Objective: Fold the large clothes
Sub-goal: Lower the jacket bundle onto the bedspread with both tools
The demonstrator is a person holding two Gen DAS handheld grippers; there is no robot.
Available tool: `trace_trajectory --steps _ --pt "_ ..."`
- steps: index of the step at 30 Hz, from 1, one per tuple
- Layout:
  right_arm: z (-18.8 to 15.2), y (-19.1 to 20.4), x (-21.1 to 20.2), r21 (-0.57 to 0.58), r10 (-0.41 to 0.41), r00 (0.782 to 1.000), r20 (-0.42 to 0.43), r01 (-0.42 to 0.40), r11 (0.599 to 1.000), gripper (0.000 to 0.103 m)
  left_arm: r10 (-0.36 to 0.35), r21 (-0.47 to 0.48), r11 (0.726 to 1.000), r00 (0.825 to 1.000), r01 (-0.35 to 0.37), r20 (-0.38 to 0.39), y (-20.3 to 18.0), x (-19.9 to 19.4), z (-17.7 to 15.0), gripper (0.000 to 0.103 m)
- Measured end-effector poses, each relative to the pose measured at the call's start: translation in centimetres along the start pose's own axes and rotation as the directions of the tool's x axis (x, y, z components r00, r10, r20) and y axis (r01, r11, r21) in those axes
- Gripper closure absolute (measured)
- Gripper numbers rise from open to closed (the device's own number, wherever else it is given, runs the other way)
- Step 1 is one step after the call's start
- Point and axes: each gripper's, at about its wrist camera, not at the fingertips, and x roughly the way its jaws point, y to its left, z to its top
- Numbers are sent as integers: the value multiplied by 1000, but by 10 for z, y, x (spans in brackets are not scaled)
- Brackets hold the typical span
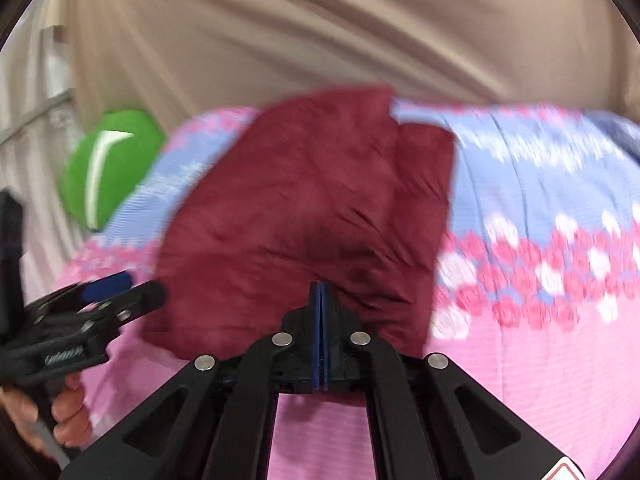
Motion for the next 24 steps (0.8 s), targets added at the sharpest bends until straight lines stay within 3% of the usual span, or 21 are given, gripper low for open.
trace_trajectory --steps 5,14,17,21,24 --pt "-12 -20 20 28 -11 999 -53 13 1000 103 -29 -50 998 999 27 -38 9 22 -11 26" --pt "-20 -16 37 -1 -50 996 -76 51 999 103 39 -6 999 999 -39 -22 1 33 -20 22" --pt "-19 -15 20 45 -55 997 -53 58 997 103 74 18 997 997 -74 1 -4 25 -22 23" --pt "-20 4 -26 6 -62 997 45 62 998 100 123 57 990 992 -125 40 -14 10 -26 24" --pt "-22 20 -31 -40 -54 998 25 55 998 100 132 58 989 990 -134 42 -22 5 -29 23"
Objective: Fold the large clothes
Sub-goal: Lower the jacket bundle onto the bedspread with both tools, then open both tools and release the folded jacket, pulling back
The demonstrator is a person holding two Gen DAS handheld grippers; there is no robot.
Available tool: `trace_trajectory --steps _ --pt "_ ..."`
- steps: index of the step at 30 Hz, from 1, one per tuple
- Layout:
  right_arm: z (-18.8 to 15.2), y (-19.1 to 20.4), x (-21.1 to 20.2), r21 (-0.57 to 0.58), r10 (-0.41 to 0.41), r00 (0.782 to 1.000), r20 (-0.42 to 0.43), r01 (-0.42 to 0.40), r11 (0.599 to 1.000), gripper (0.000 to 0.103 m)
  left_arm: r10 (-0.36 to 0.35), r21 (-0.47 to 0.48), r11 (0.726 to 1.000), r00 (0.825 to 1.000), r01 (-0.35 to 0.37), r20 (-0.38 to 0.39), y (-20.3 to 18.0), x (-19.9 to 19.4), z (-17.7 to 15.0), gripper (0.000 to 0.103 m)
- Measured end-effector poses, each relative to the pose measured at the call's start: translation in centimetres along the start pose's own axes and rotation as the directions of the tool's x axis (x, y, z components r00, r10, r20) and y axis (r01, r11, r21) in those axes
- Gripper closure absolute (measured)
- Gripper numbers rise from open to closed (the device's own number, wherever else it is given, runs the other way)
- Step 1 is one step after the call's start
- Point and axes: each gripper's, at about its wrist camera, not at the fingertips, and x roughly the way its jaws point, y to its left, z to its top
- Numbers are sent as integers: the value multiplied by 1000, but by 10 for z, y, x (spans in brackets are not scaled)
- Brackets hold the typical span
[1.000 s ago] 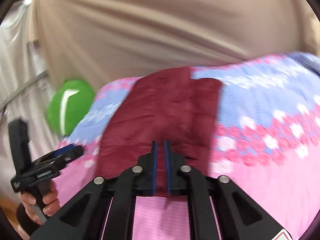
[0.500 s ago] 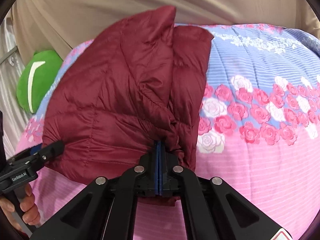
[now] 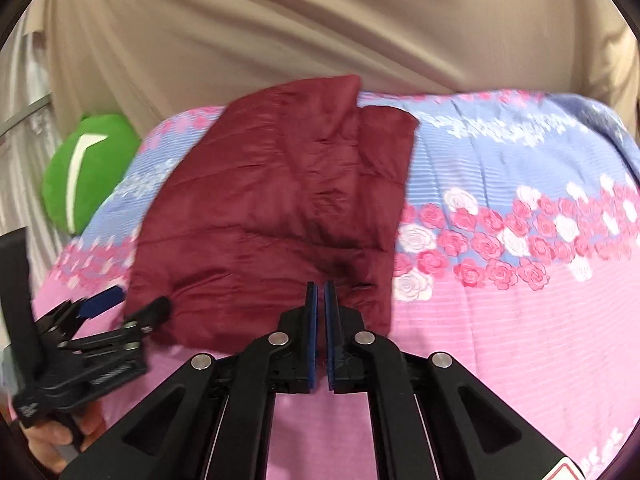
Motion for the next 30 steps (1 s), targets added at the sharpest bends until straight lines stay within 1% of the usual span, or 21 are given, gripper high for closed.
trace_trajectory --steps 2,3,5,9,12,16,18,19,21,23,25,28,30 --pt "-4 3 10 -24 -26 999 -27 25 999 100 -3 2 1000 1000 3 -7 -3 0 -2 23" --pt "-8 3 20 -26 -41 998 -56 40 999 100 -2 3 1000 1000 2 -10 -4 0 -3 23" --pt "-15 -2 32 -12 -34 995 -90 34 999 103 2 1 1000 1000 -2 -12 -7 -1 -8 23" --pt "-20 -5 44 7 -19 993 -117 20 1000 103 2 -15 1000 1000 -2 -20 -5 3 -13 20" --pt "-24 -4 50 -11 -35 993 -113 34 999 103 1 -19 1000 1000 -2 -24 -6 7 -15 20" --pt "-26 9 50 -81 -99 991 -94 92 992 103 20 -11 1000 1000 -20 -10 -9 6 -20 20" --pt "-30 11 42 -75 -115 991 -75 109 991 103 28 -6 1000 1000 -28 -6 -11 4 -22 20" --pt "-32 12 31 -55 -116 992 -54 113 992 102 30 -9 1000 1000 -30 1 -10 1 -24 20" --pt "-35 13 15 -48 -117 993 -24 115 992 96 42 -21 999 999 -42 8 -9 -6 -29 19" --pt "-41 14 -4 -49 -141 990 13 141 989 81 52 -40 998 999 -51 9 -6 -13 -36 18" --pt "-49 11 -19 -35 -154 987 36 155 987 75 55 -54 997 998 -55 14 -5 -19 -41 17" --pt "-61 1 -30 0 -173 984 32 173 985 75 80 -80 994 996 -76 46 -2 -30 -46 17" --pt "-61 -10 -33 33 -161 987 21 160 987 75 99 -84 992 992 -93 74 0 -38 -43 17"
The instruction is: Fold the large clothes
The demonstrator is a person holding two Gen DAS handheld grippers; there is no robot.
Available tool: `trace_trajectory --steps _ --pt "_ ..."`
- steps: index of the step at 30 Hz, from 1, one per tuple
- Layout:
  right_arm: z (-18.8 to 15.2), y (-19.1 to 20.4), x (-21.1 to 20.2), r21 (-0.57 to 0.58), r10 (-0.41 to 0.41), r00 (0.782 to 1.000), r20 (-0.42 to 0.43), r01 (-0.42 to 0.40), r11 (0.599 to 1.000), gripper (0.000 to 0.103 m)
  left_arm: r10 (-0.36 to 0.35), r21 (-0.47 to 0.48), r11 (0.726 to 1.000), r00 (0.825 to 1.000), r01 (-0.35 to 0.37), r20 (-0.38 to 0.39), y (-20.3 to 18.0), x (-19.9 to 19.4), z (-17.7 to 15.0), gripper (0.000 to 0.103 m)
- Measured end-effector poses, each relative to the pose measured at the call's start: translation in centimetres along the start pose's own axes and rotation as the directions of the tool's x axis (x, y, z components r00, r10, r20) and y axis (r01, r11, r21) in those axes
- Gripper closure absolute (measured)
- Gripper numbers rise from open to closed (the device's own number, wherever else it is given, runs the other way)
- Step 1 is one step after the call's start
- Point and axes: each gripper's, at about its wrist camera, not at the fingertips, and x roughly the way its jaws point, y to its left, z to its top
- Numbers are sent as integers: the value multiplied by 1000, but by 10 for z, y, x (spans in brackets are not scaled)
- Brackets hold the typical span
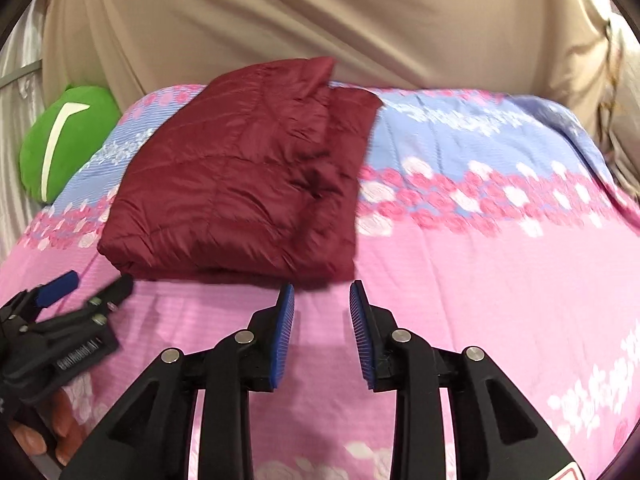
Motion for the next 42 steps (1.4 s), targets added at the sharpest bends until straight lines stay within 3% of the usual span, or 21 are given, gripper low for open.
trace_trajectory --steps 3,8,12,15,19,21,23,25,29,34,42 --pt "22 -9 2 41 31 999 20 -32 999 75 9 -2 1000 1000 -9 14 10 -1 17 11" --pt "50 -4 28 50 74 997 -10 -74 996 75 95 42 995 994 -93 -58 26 33 24 10" --pt "49 -3 70 15 12 996 -90 -11 1000 74 89 44 995 994 -86 -63 28 40 22 9" --pt "40 -6 80 28 10 995 -101 -7 1000 67 114 75 991 991 -109 -65 21 44 20 8" --pt "35 -4 46 26 -31 999 -35 32 999 65 119 47 992 992 -117 -34 16 28 17 10" --pt "25 -2 20 6 -41 999 12 41 999 60 83 22 996 996 -82 -25 8 16 12 9" --pt "14 -1 5 3 -40 999 33 40 999 46 57 4 998 998 -57 -10 1 4 8 9" --pt "-3 0 -8 -9 -65 997 45 66 998 42 19 6 1000 1000 -19 5 -11 -8 1 9" --pt "-28 5 -16 -38 -126 992 31 127 991 39 6 30 1000 999 -7 36 -32 -22 -17 9" --pt "-44 7 -10 -46 -100 994 -45 98 994 38 -10 50 999 1000 9 9 -49 -31 -30 9" --pt "-51 3 -20 -20 -128 992 -7 128 992 34 48 -5 999 998 -48 -41 -41 -30 -40 9"
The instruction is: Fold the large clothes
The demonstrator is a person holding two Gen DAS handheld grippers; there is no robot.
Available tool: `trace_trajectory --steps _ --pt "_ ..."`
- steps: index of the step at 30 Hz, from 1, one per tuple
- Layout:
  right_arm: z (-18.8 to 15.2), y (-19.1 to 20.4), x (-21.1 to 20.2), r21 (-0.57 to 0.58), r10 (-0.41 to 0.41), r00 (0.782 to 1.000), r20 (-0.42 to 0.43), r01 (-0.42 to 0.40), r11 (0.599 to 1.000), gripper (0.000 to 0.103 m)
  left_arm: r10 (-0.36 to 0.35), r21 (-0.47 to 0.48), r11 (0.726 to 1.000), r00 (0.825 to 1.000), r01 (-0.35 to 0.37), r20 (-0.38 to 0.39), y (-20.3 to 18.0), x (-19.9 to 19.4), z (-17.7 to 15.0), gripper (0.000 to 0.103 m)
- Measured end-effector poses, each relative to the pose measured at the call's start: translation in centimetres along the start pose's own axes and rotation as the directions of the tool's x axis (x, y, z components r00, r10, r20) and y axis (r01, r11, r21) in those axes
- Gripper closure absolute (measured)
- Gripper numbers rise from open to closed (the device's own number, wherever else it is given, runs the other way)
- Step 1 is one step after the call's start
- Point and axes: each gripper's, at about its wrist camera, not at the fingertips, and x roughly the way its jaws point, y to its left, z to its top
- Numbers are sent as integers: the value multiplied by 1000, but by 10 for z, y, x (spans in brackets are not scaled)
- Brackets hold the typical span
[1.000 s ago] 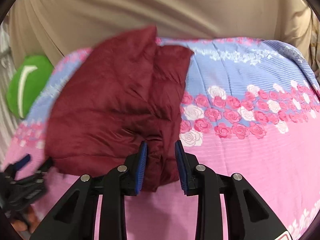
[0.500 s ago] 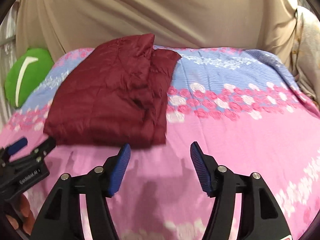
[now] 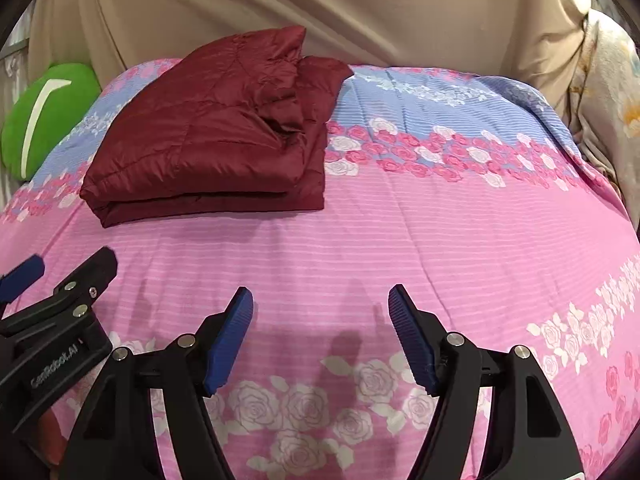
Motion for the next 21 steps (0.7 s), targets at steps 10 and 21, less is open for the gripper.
trace_trajectory --steps 10,21 --pt "-4 5 -1 -35 7 1000 4 -7 999 32 26 50 998 999 -24 -45 -9 9 -4 10" --pt "-6 5 3 -27 1 1000 -18 -1 1000 31 52 70 996 998 -48 -48 -13 11 -5 11"
